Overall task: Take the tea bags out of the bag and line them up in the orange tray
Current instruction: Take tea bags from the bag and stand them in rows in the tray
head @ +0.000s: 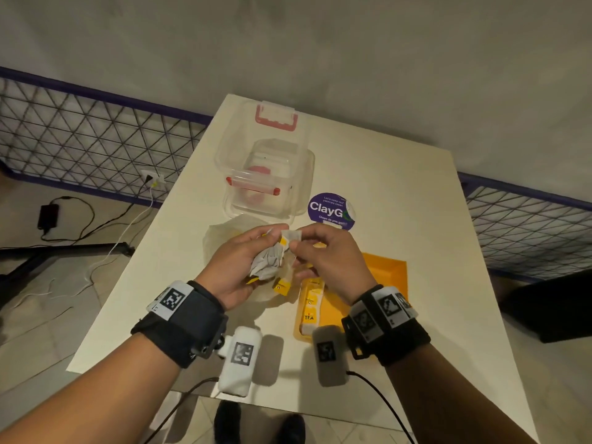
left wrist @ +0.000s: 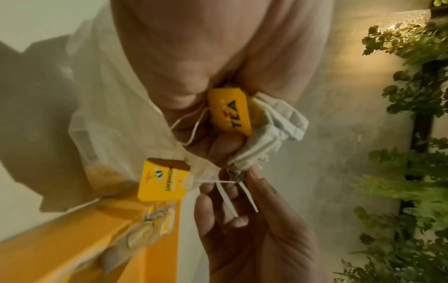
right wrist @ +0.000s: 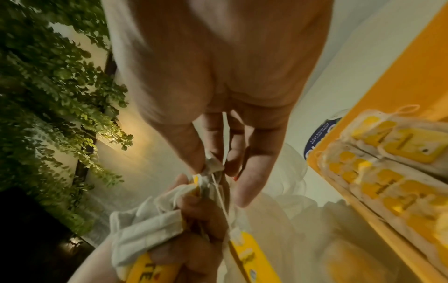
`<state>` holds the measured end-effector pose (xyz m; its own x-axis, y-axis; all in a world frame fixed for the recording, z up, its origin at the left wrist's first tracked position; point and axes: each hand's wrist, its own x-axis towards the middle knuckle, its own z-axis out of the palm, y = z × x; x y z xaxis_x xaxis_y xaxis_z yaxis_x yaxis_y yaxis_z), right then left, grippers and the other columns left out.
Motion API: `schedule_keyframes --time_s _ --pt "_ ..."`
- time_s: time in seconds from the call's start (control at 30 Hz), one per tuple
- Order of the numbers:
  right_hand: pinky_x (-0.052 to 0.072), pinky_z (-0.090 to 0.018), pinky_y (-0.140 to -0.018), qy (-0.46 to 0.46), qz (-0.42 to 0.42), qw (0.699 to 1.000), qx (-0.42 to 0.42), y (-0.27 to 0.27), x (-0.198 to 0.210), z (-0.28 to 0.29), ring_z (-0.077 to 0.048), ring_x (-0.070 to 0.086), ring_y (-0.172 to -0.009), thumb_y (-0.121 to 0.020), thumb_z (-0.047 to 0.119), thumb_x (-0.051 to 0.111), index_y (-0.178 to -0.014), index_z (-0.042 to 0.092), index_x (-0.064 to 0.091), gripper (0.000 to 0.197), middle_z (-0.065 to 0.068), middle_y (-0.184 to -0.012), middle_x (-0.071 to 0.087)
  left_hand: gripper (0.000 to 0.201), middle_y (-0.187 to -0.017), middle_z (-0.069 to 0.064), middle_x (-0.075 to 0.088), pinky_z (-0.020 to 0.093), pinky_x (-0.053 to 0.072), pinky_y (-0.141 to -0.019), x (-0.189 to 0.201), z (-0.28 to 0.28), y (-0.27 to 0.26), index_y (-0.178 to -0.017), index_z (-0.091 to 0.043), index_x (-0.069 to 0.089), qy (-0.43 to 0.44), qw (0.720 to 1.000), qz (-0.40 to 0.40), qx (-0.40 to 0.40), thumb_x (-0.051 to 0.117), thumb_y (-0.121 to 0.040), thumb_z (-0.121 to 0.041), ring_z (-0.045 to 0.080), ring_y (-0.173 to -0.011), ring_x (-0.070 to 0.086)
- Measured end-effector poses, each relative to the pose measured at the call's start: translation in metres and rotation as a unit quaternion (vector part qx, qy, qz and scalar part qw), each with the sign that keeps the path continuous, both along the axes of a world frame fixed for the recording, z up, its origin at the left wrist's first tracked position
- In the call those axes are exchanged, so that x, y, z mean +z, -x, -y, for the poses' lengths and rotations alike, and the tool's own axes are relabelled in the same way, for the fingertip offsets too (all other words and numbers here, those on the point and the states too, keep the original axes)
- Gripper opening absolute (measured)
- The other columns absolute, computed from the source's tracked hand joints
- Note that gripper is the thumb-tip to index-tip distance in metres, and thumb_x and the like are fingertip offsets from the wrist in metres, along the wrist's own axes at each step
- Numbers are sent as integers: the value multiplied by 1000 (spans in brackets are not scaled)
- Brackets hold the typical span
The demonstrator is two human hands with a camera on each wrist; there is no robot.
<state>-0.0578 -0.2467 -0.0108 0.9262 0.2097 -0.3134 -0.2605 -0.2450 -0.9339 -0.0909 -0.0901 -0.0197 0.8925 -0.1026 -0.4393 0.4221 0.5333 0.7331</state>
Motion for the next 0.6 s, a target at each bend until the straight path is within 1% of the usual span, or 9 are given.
schedule_keyframes --time_s 0.1,0.17,0.2,0.27,0.37,0.4,0.47,0.53,0.6 --pt "61 -36 -61 -29 8 1000 1 -2 15 4 -22 71 -71 -88 13 73 -110 8 68 23 -15 -92 63 33 -77 7 68 18 45 -41 8 0 -3 -127 -7 61 44 999 6 -14 53 -99 -19 14 -57 64" --pt "62 -39 -66 -45 -7 999 24 -1 24 11 -21 73 -76 -87 14 74 -116 12 66 30 -19 -102 65 32 -79 6 67 19 42 -40 12 -3 -6 -129 -12 61 79 997 10 -19 51 -99 -20 13 -58 62" --pt "61 -39 -69 -41 -19 998 43 0 26 14 -21 72 -78 -87 12 74 -117 13 66 31 -18 -107 65 33 -80 5 65 19 40 -41 14 -5 -7 -130 -15 61 91 996 11 -19 52 -99 -21 13 -59 59" --pt "59 -33 -65 -7 -34 996 81 2 23 17 -17 69 -78 -84 8 76 -113 15 69 31 -15 -111 66 34 -81 5 62 19 36 -44 16 -7 -9 -129 -18 62 109 994 13 -16 54 -97 -23 14 -61 56" --pt "53 -28 -56 59 -16 992 113 5 11 13 -15 65 -73 -83 5 74 -98 12 73 16 -15 -101 72 34 -80 4 61 18 35 -44 18 -7 -11 -126 -18 62 130 991 13 -19 56 -94 -26 13 -61 56" --pt "51 -29 -55 63 -9 991 114 6 7 13 -17 66 -71 -84 4 72 -91 10 74 10 -19 -94 73 34 -80 4 60 18 35 -44 16 -7 -11 -126 -18 62 133 991 11 -21 57 -94 -27 12 -61 57" --pt "50 -30 -53 55 -11 993 105 4 3 14 -24 70 -70 -87 1 68 -84 9 72 9 -22 -87 72 36 -81 4 59 18 34 -44 12 -8 -11 -126 -17 60 135 991 4 -24 58 -93 -28 12 -62 57" --pt "51 -31 -54 43 -29 994 98 3 3 16 -30 73 -75 -87 1 67 -88 8 69 7 -22 -91 72 37 -81 4 58 18 35 -44 8 -7 -11 -128 -16 59 139 990 -7 -21 59 -92 -28 12 -61 58" --pt "53 -32 -54 48 -57 991 113 3 1 16 -30 73 -80 -84 3 70 -100 12 67 19 -14 -103 70 36 -79 4 58 18 35 -44 5 -7 -10 -126 -16 60 142 990 -17 -16 59 -92 -27 12 -61 57"
